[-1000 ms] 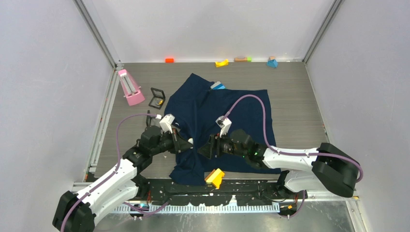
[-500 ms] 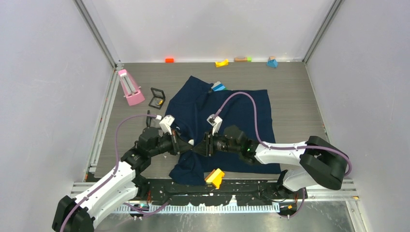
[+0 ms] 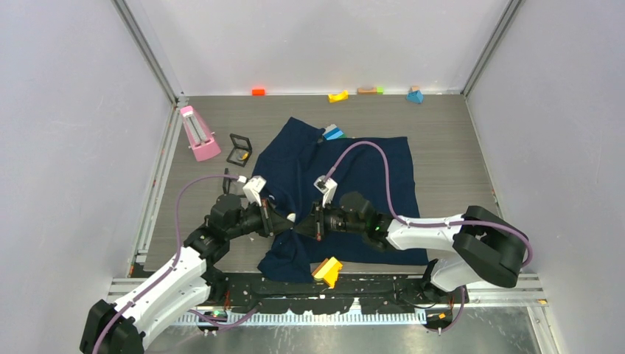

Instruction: Pin the brooch onto the clothing

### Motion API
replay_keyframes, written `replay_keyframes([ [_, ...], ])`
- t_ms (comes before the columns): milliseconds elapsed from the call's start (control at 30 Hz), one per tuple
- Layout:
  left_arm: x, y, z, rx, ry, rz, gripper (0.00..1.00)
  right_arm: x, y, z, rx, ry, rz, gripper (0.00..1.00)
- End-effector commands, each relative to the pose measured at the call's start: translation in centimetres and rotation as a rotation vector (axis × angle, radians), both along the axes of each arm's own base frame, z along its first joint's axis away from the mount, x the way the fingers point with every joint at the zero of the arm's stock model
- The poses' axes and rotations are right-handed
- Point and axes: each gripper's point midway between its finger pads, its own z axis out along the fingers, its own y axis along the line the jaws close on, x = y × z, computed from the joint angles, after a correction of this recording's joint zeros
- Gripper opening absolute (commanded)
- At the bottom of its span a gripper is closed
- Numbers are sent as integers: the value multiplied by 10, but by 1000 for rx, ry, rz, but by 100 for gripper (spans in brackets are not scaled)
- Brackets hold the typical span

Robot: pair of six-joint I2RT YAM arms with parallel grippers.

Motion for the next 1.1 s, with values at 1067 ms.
replay_keyframes([
  [1067,-38,-27,50,-160,-157,-347,0,10,20,-10,1,123,17,1],
])
